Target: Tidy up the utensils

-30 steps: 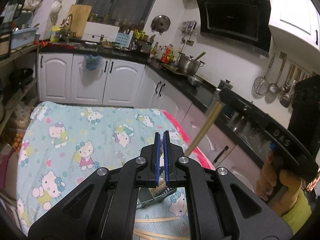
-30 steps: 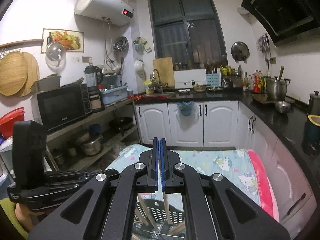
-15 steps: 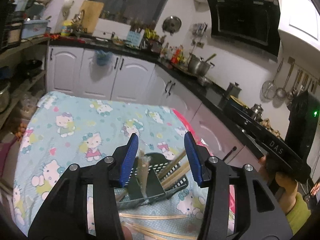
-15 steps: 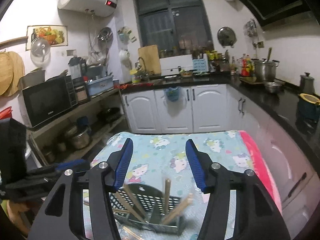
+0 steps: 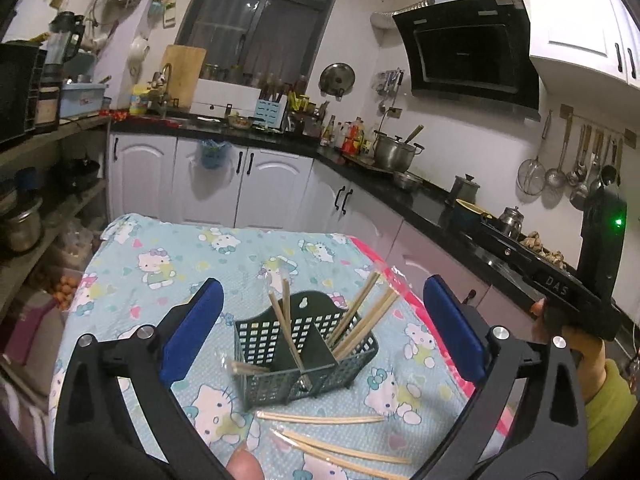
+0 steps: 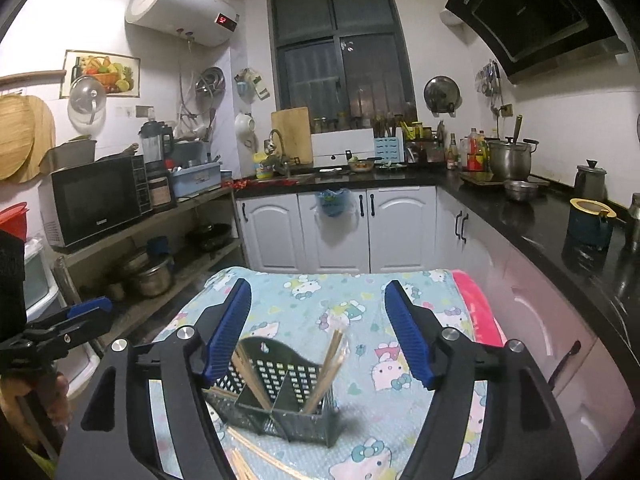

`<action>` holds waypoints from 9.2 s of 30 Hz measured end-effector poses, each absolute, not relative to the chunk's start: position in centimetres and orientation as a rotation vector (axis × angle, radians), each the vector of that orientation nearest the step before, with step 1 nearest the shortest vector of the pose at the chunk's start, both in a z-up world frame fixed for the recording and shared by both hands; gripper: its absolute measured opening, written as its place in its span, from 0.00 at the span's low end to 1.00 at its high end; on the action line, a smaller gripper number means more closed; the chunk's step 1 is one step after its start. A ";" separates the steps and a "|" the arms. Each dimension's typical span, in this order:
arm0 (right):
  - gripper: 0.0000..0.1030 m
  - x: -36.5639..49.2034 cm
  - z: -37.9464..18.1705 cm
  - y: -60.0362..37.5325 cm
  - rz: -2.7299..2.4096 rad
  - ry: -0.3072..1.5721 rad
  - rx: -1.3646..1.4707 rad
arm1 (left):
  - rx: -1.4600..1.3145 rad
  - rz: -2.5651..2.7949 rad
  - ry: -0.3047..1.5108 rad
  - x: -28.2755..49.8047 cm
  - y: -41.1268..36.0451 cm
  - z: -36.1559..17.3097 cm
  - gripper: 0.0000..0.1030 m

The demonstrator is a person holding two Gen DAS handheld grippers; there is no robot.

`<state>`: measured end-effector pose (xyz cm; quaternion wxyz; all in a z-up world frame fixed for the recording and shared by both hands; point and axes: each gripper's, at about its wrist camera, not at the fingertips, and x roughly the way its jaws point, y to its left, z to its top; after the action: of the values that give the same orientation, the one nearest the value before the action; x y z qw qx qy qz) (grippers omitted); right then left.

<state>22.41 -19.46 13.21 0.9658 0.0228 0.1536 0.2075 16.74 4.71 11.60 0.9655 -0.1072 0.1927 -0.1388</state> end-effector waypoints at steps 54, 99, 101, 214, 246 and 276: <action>0.69 13.7 2.9 -20.6 0.512 0.512 -0.024 | -0.246 -0.234 0.693 11.4 4.4 -2.0 0.90; 0.36 22.8 -9.3 -19.4 0.522 0.882 -0.041 | -0.398 -0.254 0.960 13.4 5.7 -10.6 0.57; 0.36 23.3 -9.7 -19.6 0.517 0.898 -0.029 | -0.400 -0.243 0.961 13.6 5.9 -10.8 0.57; 0.01 14.7 14.2 -21.2 0.581 0.297 0.035 | -0.158 -0.431 0.353 15.8 -1.8 17.3 0.00; 0.01 22.4 16.6 -16.5 0.575 0.360 0.038 | -0.226 -0.389 0.406 21.2 2.2 15.8 0.00; 0.47 24.4 9.7 -19.2 0.472 0.525 0.099 | -0.254 -0.285 0.448 18.3 5.6 10.9 0.79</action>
<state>24.44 -19.19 9.68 0.9371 0.0487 0.2569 0.2312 18.25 5.61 10.93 0.9571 -0.1251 0.2205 -0.1405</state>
